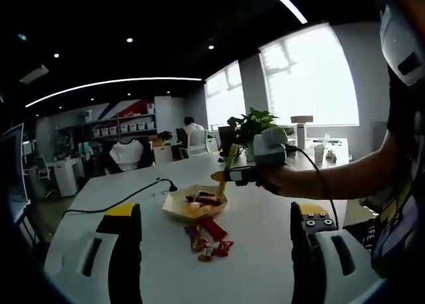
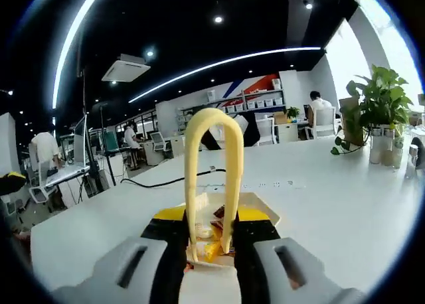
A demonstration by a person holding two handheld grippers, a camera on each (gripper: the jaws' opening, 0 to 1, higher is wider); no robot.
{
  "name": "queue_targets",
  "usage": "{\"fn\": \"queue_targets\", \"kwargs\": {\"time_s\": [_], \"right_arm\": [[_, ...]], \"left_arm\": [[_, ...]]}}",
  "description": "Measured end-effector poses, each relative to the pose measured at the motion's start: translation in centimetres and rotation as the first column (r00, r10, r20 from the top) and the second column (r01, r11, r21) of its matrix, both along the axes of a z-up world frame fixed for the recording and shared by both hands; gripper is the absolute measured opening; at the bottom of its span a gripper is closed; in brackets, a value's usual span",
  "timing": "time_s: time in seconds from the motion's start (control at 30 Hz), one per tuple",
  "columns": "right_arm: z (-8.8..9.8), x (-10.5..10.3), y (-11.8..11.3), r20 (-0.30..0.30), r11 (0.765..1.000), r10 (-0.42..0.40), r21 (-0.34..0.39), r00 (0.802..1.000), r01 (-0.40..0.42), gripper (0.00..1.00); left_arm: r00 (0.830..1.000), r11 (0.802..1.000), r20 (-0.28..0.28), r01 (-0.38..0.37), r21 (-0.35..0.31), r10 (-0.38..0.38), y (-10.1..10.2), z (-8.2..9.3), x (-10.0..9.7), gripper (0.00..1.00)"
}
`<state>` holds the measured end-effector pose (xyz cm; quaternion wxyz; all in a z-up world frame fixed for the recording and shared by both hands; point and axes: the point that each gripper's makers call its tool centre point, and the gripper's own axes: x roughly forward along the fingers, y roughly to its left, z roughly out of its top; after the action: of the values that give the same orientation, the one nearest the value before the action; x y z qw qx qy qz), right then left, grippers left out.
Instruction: Place the target food into the container with the food tongs after gripping and lifting it, then release it inside without dropping or visibly crushing the food.
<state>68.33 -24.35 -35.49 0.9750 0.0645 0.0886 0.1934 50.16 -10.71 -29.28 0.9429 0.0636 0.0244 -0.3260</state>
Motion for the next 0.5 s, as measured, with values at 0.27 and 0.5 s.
{"fn": "queue_targets", "kwargs": {"time_s": [0.27, 0.5], "right_arm": [[-1.4, -1.6, 1.6, -0.042, 0.999, -0.035, 0.020, 0.998, 0.036, 0.22], [-2.2, -2.3, 2.9, -0.051, 0.998, -0.062, 0.018, 0.997, 0.063, 0.22]], "left_arm": [[1.000, 1.000, 0.002, -0.003, -0.004, 0.003, 0.2, 0.0, -0.3, 0.99], [1.000, 1.000, -0.005, 0.001, -0.013, -0.001, 0.4, -0.2, -0.5, 0.99]]}}
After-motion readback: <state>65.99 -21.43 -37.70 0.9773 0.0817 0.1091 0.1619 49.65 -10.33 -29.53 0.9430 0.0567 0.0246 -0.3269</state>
